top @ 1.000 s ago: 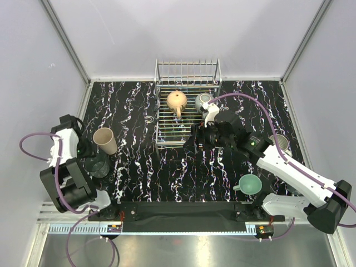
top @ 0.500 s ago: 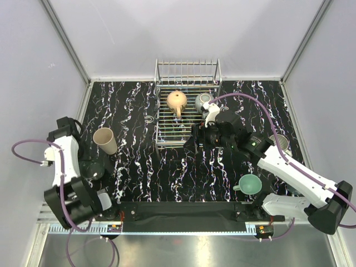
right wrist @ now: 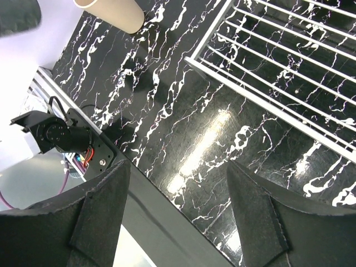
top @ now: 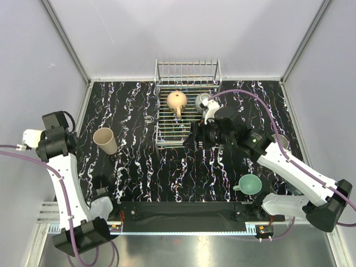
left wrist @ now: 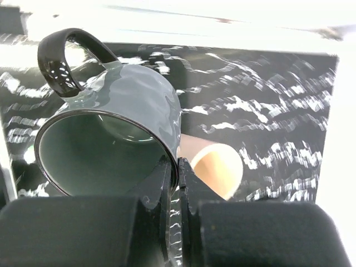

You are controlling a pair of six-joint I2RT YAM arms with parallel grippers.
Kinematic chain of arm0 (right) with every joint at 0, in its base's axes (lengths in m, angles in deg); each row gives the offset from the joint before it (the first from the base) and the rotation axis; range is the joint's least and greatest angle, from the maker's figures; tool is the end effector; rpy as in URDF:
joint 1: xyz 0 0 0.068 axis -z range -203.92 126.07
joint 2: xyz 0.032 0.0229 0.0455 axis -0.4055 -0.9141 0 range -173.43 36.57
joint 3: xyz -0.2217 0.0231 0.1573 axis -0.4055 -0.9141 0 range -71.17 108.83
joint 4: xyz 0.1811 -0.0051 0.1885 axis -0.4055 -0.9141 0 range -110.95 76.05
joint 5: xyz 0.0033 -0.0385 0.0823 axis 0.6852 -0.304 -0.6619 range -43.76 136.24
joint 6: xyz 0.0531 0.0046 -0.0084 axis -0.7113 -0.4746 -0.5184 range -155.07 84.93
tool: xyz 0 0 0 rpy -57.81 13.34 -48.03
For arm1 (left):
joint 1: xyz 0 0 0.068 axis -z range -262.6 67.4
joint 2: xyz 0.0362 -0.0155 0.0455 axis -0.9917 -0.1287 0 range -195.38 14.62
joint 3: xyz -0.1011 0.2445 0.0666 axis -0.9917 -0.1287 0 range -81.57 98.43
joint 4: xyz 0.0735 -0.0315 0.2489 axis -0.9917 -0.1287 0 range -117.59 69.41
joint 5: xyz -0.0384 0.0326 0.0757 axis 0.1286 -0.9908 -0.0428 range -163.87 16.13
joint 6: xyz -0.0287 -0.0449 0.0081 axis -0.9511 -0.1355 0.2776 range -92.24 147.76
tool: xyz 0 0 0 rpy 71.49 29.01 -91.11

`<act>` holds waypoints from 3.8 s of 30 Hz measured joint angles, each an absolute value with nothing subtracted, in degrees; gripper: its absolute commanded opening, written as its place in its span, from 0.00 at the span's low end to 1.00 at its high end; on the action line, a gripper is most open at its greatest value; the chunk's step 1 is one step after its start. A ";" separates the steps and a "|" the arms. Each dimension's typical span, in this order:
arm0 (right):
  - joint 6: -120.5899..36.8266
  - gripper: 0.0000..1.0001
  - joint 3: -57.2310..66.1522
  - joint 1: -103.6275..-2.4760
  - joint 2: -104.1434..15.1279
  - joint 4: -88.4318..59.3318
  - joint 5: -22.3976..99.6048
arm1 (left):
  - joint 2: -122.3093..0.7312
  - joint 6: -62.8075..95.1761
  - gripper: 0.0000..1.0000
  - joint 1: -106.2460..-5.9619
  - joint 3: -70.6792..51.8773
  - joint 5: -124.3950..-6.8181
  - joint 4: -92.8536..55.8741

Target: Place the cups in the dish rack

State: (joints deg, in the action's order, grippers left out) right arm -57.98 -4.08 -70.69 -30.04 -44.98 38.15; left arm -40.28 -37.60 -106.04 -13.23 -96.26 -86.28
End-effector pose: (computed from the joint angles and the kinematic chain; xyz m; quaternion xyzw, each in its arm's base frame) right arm 0.1701 0.1884 0.3623 -0.2133 0.8403 0.3329 0.3709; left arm 0.1396 0.0753 0.3602 -0.6943 0.6192 0.0580 0.3621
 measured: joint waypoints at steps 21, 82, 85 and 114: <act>-60.89 0.78 3.15 -68.76 -34.10 -57.90 48.18 | -53.65 -18.58 0.00 -33.81 1.04 -110.53 -87.51; -66.97 0.79 -9.99 -55.17 -20.77 -66.07 41.71 | -58.09 -6.89 0.72 -11.95 -5.08 -87.60 -85.48; -66.99 0.79 -10.01 -55.15 -20.70 -66.01 40.66 | -51.51 -10.61 0.67 -19.67 -9.21 -86.42 -83.90; -67.01 0.80 -11.89 -55.15 -20.38 -63.08 36.09 | -53.74 -51.85 0.45 -26.33 -32.49 -78.60 -78.66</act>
State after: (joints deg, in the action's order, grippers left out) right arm -67.01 -11.89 -55.15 -20.38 -63.08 36.09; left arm -53.74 -51.85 -26.33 -32.49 -78.60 -78.66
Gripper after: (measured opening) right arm 0.796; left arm 0.492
